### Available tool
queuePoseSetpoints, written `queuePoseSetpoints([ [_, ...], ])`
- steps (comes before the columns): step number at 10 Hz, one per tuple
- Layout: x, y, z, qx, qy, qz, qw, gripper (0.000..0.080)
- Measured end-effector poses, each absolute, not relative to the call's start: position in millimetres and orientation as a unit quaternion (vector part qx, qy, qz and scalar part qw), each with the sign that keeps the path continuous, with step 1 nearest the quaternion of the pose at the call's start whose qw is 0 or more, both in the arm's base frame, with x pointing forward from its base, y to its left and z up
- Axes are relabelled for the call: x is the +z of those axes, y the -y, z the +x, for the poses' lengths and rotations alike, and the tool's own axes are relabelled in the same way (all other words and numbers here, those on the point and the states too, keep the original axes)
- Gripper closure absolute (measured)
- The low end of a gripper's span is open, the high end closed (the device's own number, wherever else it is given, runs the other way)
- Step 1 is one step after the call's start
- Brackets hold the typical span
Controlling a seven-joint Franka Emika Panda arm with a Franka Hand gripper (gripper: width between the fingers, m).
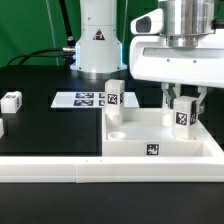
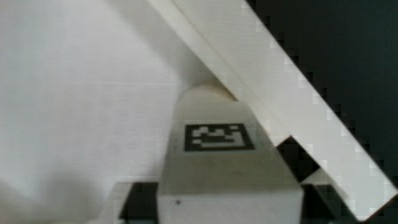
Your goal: Assemble square table
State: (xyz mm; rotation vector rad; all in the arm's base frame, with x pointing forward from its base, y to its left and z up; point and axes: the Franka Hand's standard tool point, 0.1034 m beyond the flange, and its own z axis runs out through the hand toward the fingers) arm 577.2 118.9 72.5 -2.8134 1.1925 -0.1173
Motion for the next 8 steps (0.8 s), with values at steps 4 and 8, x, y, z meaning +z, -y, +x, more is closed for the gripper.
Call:
queuePoseSetpoints([
  [4,72.3,-117.5,576.9,-0.026,-0.553,-0.831,0.051,0.0509],
  [8,72.0,-111.1,575.8,0.000,-0.659,-0.750,0.050,0.0509],
])
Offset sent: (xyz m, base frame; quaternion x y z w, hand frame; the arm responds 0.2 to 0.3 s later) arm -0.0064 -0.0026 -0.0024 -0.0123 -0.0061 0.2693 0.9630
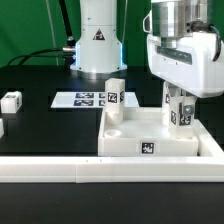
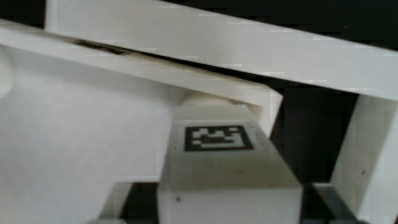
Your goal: Assemble square table
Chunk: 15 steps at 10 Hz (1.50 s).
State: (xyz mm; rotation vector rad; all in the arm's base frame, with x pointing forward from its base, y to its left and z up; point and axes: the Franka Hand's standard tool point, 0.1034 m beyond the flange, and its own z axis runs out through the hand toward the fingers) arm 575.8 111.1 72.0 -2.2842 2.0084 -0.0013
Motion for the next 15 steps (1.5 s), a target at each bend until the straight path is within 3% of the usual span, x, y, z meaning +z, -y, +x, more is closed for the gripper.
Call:
queuePoseSetpoints([
  [2,72.0,-112,576,0.001,-0.679,-0.732,0.050,0.0509],
  [3,71.8,-112,575,0.001,-0.675,-0.736,0.050,0.0430],
  [4,71.6,-113,575,0.000,-0.662,-0.748,0.049,0.0430],
  [5,71.0,-115,574,0.001,-0.649,-0.759,0.048,0.0245],
  [6,70.8,-117,573,0.001,-0.635,-0.771,0.049,0.0170],
  [13,69.1,-119,572,-0.013,-0.354,-0.934,0.046,0.0150],
  [15,69.1,-119,572,-0.018,-0.266,-0.963,0.038,0.0150],
])
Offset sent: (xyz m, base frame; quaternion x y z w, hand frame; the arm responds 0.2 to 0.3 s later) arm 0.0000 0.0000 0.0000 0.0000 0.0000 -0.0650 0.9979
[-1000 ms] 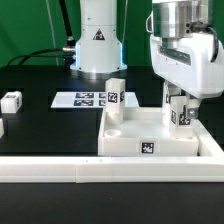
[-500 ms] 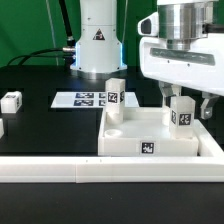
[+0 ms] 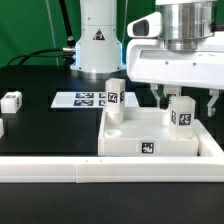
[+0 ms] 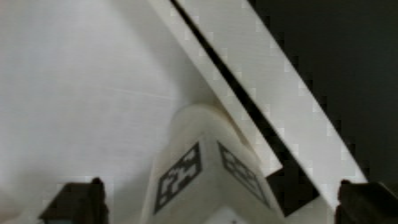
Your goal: Assemble square table
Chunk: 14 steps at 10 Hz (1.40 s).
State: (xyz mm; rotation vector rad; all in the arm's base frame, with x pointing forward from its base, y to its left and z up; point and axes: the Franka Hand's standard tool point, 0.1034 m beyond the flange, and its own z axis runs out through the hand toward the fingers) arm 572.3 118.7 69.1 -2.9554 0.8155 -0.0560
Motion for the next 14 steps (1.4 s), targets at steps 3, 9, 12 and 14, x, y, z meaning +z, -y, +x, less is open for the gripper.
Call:
queuePoseSetpoints([
  [3,69.2,-113.4,573.3,-0.023,-0.154,-0.987,0.033,0.0150],
  [9,70.2,-110.2,575.1,-0.031,0.030,-0.999,0.009,0.0150],
  [12,70.0,-110.0,575.1,-0.031,0.029,-0.999,0.008,0.0411],
  [14,70.0,-110.0,575.1,-0.031,0.025,-0.999,0.008,0.0511],
])
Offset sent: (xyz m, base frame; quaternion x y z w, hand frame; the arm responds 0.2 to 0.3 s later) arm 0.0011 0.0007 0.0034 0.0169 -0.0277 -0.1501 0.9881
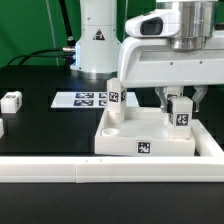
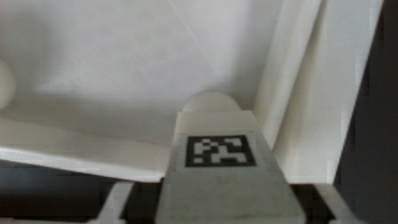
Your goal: Assemble square table
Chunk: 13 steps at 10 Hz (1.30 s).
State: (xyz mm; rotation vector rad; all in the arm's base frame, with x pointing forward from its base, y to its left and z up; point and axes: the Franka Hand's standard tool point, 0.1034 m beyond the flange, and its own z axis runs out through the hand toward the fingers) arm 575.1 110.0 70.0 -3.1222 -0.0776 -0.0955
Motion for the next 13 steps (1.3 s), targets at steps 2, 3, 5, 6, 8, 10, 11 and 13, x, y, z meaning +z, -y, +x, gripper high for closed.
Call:
queuePoseSetpoints([
  [2,70.0,-110,575,-0.030,0.014,-0.999,0.009,0.0509],
  [3,70.0,-110,575,-0.030,-0.024,-0.999,0.010,0.0509],
  [5,70.0,-115,575,-0.030,-0.118,-0.992,0.014,0.0509],
  [6,69.5,-113,574,-0.029,-0.151,-0.988,0.014,0.0509],
  [8,69.3,-107,574,-0.030,-0.228,-0.973,0.012,0.0509],
  [10,69.3,-98,570,-0.030,-0.308,-0.951,0.006,0.0508],
  [11,69.4,-97,571,-0.031,-0.315,-0.949,0.006,0.0508],
  [13,69.1,-96,570,-0.031,-0.320,-0.947,0.005,0.0506],
])
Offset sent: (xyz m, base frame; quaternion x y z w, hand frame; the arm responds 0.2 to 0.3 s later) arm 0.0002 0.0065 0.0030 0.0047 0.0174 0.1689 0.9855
